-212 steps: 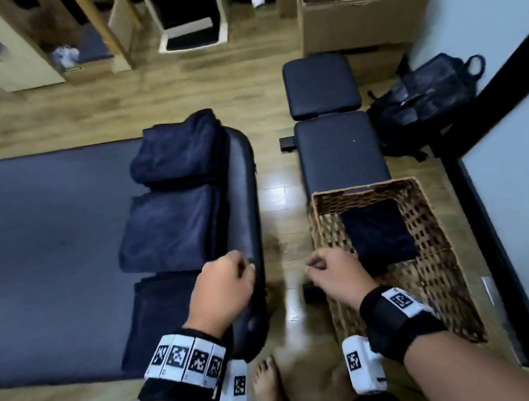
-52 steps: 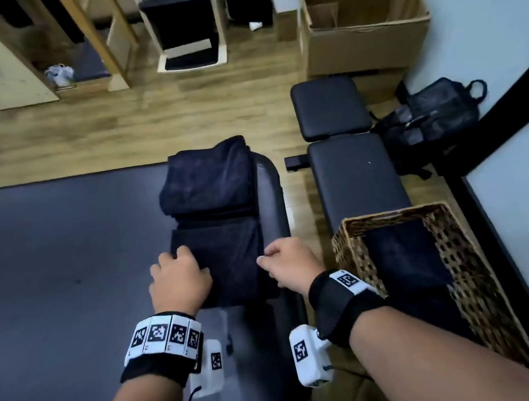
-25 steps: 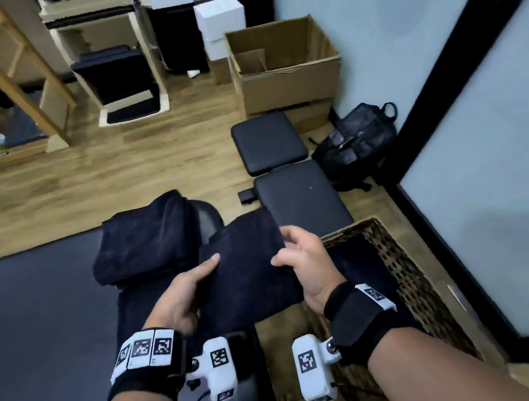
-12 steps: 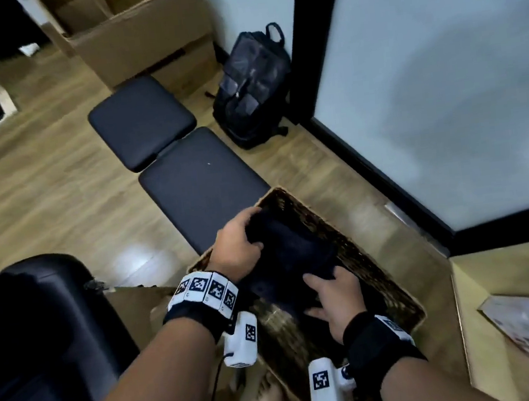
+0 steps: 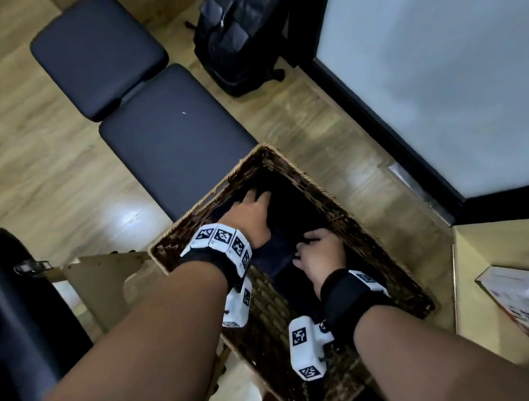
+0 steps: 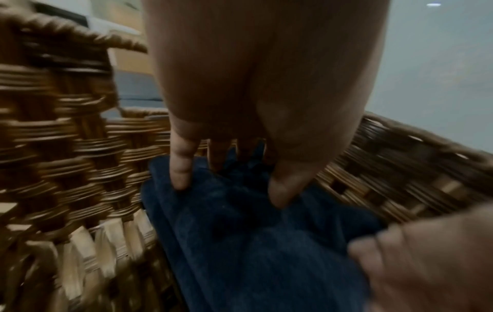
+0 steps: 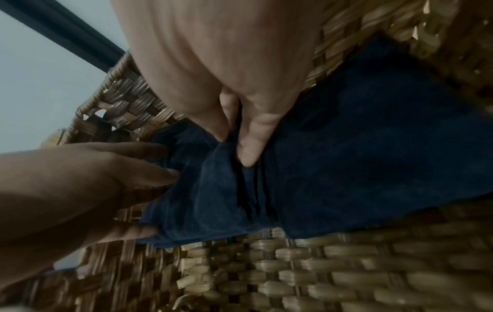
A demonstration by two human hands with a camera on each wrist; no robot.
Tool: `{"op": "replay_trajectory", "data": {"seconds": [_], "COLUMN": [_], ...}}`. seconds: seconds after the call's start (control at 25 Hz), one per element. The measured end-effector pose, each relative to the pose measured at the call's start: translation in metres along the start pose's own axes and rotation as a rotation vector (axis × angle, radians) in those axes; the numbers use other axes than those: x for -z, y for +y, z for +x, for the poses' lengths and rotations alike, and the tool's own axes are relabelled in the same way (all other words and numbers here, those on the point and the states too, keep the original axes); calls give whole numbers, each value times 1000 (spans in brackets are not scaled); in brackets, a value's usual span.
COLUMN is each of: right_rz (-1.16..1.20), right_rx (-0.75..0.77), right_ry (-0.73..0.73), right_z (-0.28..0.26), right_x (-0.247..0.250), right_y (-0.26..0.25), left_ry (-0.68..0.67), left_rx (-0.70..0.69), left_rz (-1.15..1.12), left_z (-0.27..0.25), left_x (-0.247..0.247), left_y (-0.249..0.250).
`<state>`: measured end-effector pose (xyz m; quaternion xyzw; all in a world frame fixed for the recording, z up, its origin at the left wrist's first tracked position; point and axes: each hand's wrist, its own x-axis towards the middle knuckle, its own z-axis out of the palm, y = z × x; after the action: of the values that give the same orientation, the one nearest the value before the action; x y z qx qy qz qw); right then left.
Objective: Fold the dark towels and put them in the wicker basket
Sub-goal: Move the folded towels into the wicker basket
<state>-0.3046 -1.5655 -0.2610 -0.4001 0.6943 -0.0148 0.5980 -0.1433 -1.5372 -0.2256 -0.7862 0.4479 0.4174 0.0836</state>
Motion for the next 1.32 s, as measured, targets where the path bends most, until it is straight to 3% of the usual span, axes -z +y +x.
{"op": "replay_trajectory", "data": {"seconds": [0.2, 0.32, 0.44, 0.6, 0.72, 0.84, 0.92, 1.04, 1.16, 1.32], "right_rz": [-285, -356, -439, -508, -559, -623, -658, -669, -727, -724], "right_rx": [75, 91, 275, 557, 597, 620, 605, 540, 582, 549], "right_ry": [-89, -223, -348, -478, -601, -638, -612, -579, -563, -584], "right_z": [-23, -75, -131, -225, -275, -313, -332, -343, -346, -340], "right_x": [17, 12, -17, -81, -134, -184, -204, -223, -234, -219], "right_y": [1, -10, -17, -19, -4, 15, 26, 39, 50, 60], "left_ry": [180, 266, 435, 694, 830, 735, 599, 633, 639, 592], "left_rx": [42, 126, 226, 513, 767, 1030, 1079, 1017, 959, 840], "left_rz": [-196, -362, -483, -474, -506, -625, -783, -947, -1130, -1146], "left_z": [-38, -97, -177, -314, -391, -428, -431, -426, -429, -422], "left_x": [16, 18, 20, 6, -31, -83, -108, -123, -130, -133], "left_y": [-9, -25, -49, -119, -187, -249, -269, -278, -278, -257]}}
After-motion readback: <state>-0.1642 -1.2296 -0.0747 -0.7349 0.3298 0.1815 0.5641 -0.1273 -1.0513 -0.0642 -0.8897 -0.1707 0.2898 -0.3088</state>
